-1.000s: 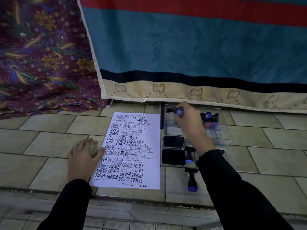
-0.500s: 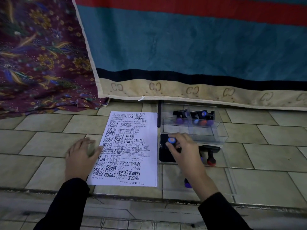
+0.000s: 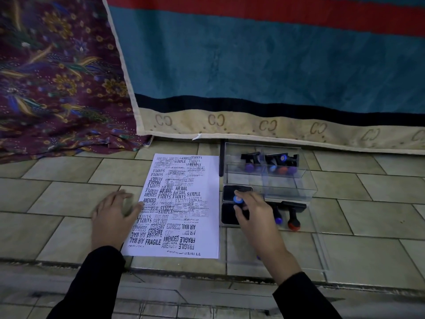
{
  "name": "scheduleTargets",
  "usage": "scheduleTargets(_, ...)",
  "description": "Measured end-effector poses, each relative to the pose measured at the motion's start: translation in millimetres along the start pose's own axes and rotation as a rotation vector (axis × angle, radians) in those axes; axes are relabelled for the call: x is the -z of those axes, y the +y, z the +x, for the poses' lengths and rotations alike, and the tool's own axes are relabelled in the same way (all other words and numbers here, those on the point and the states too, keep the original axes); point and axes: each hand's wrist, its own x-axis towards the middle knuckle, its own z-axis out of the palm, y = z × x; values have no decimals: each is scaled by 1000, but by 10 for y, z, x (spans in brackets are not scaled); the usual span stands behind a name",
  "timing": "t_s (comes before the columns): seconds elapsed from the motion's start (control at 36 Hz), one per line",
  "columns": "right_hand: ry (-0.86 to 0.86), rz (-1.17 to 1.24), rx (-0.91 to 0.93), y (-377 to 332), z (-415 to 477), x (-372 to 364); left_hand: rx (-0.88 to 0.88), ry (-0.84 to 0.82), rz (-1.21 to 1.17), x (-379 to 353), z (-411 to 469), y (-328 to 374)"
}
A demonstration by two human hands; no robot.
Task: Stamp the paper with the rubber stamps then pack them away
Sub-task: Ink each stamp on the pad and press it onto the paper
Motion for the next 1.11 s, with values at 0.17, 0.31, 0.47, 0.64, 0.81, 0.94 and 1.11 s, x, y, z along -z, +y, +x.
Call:
scheduleTargets(0.17,-30,22,-40,-7,32,15,8,-9,-6,-15,13,-27)
scheduleTargets(0.31,-48,73,-58,-29,38,71,6,-13,-1,-29,23,-47)
scheduleTargets(0.47,41,146,19,-188,214,99,18,-10,-3,-30,23,-41)
scheduleTargets(0.64,3,249,95,-422,599,-174,8,-7,-4,-21,19,-36)
scheduleTargets(0.81,-126,184,135,-481,848,-492,-1,-1,-8,-12,14,-28)
scheduleTargets(0.94,-204,133,152,-470,948,-588,23,-16,-7,-3,25,-19)
scheduleTargets(1.11,-227,116,177,-460,971,-632,21,-14,-7,4,21,-8)
